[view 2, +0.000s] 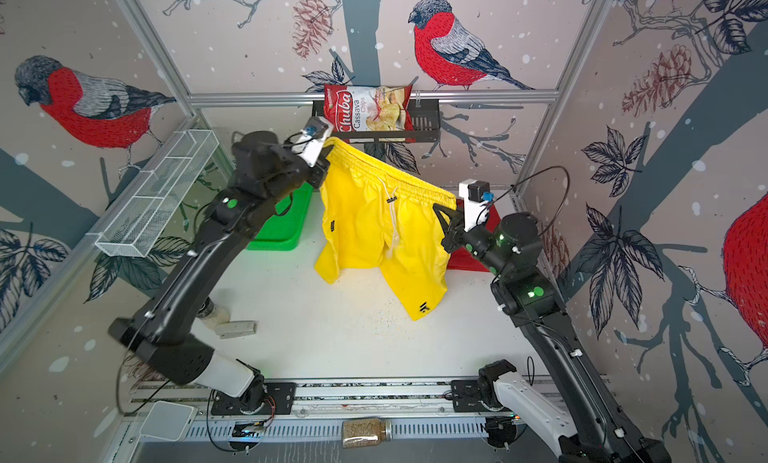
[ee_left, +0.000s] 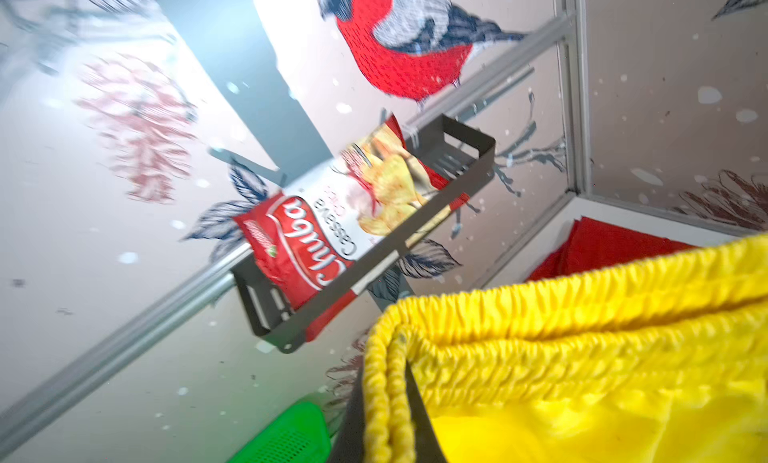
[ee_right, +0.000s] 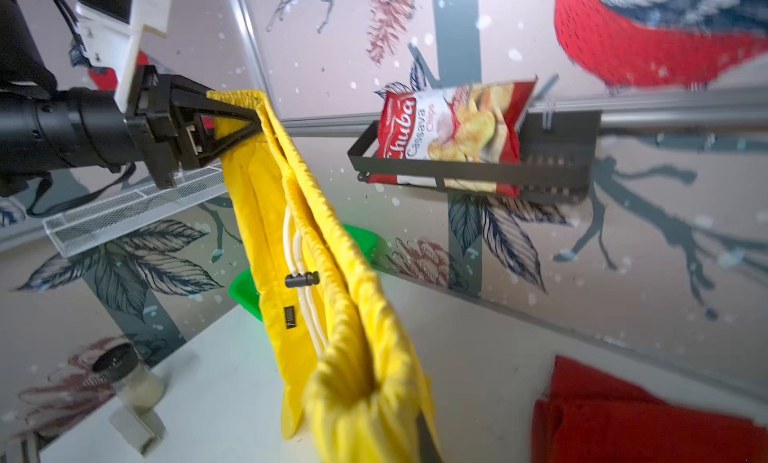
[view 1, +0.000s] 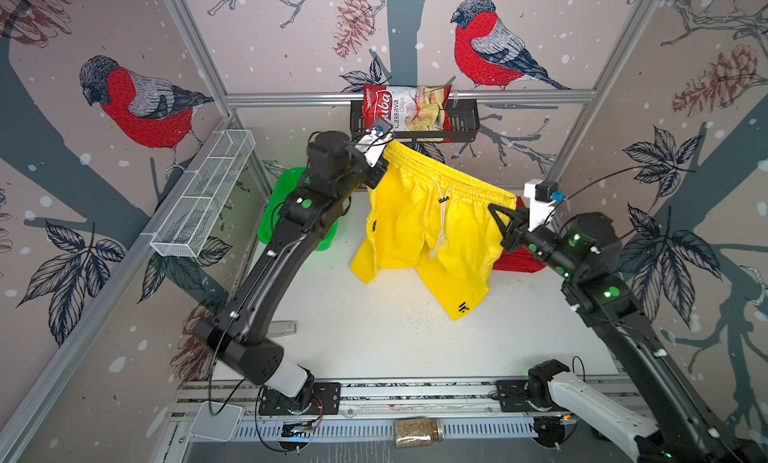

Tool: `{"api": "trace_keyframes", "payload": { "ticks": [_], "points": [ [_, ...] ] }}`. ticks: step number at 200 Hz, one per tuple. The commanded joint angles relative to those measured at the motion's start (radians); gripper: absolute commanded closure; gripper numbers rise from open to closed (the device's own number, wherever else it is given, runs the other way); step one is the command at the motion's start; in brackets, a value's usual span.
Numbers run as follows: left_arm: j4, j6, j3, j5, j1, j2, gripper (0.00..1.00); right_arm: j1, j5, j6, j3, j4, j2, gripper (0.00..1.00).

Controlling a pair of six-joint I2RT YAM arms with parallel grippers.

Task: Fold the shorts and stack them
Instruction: 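Lift and stretch the waistband between both grippers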

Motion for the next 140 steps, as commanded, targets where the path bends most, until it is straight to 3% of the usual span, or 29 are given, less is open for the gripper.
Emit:
{"api": "trace_keyframes", "payload": {
  "ticks": [1, 74, 113, 140],
  "points": [
    [0.136, 0.068, -0.055, -0.194, 0.022, -0.119, 1.00, -0.016, -0.058, -0.188, 0.149, -0.122, 0.048, 0.99],
    [0.073, 0.218, -0.116, -0.431, 0.023, -0.413, 1.00, -0.020, -0.318, -0.239, 0.517, -0.216, 0.176, 1.00],
    [0.023, 0.266, -0.121, -0.528, 0.023, -0.455, 1.00, 0.007, -0.450, -0.182, 0.581, -0.226, 0.224, 1.00],
    [0.010, 0.318, -0.092, -0.657, 0.023, -0.413, 1.00, 0.045, -0.550, -0.102, 0.592, -0.205, 0.264, 1.00]
  ]
}}
